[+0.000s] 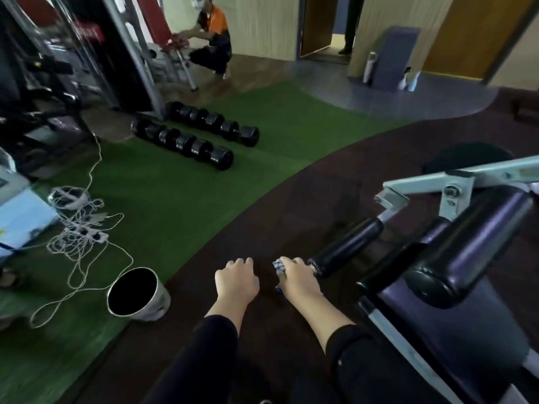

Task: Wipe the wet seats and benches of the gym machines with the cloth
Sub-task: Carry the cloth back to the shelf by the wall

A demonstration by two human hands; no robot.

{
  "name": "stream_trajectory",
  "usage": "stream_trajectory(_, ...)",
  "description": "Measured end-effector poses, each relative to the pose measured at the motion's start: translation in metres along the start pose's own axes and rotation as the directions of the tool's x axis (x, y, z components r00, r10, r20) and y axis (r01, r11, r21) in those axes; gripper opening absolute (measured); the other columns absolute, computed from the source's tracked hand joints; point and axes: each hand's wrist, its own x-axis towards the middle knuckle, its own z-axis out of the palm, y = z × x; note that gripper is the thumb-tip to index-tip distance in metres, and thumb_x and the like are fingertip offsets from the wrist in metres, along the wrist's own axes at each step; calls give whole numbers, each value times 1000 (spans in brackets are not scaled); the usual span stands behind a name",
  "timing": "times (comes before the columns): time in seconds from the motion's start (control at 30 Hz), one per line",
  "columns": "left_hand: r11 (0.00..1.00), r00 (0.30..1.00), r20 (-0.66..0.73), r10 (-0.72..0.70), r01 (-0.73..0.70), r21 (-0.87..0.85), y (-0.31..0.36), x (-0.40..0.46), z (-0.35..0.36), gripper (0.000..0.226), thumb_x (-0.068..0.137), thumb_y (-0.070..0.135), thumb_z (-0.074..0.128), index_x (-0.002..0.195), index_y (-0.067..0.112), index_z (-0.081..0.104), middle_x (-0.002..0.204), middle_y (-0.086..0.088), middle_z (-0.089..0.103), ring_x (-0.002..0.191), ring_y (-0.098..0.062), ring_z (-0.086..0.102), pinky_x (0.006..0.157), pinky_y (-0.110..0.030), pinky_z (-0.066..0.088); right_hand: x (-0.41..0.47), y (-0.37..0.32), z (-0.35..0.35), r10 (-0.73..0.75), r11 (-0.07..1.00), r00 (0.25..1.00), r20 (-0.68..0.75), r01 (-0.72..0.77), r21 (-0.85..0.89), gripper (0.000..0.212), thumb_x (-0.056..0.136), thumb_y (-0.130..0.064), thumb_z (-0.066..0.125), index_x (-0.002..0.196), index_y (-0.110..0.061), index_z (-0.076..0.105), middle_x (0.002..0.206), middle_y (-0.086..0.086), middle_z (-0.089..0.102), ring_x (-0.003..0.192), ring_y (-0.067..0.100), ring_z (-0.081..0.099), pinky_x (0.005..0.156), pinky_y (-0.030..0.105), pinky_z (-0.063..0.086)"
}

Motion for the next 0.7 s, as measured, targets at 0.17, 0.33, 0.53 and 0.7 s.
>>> stream_trajectory(0.17,997,997,1,71,-71,-28,-25,55,-10,34,97,30,40,129,21,48,121,3,56,117,-19,51,70,-31,37,49,-28,2,23,1000,1000,-14,-23,1,37,99,-29,40,136,-26,42,132,6,44,118,30,43,96,40,40)
stream_trajectory(0.33,988,988,8,153,-153,5,-33,142,-28,30,97,31,41,122,19,51,117,3,57,113,-19,52,67,-31,36,131,-47,-14,79,997,996,-45,-78,22,36,99,-30,40,134,-25,43,131,5,45,118,28,42,94,40,42)
stream_trajectory(0.53,973,974,1,225,-224,56,-30,274,-73,26,97,29,41,117,17,52,116,2,58,111,-20,53,68,-32,36,254,-78,-59,137,986,988,-66,-130,101,38,98,-29,44,135,-24,43,130,6,45,118,28,42,95,43,43)
stream_trajectory(0.7,958,958,-15,285,-284,45,-17,365,-113,24,96,28,41,114,17,53,115,1,59,112,-20,53,70,-32,35,333,-94,-98,175,977,981,-86,-162,140,38,97,-24,45,135,-23,43,130,7,45,118,29,42,96,44,42)
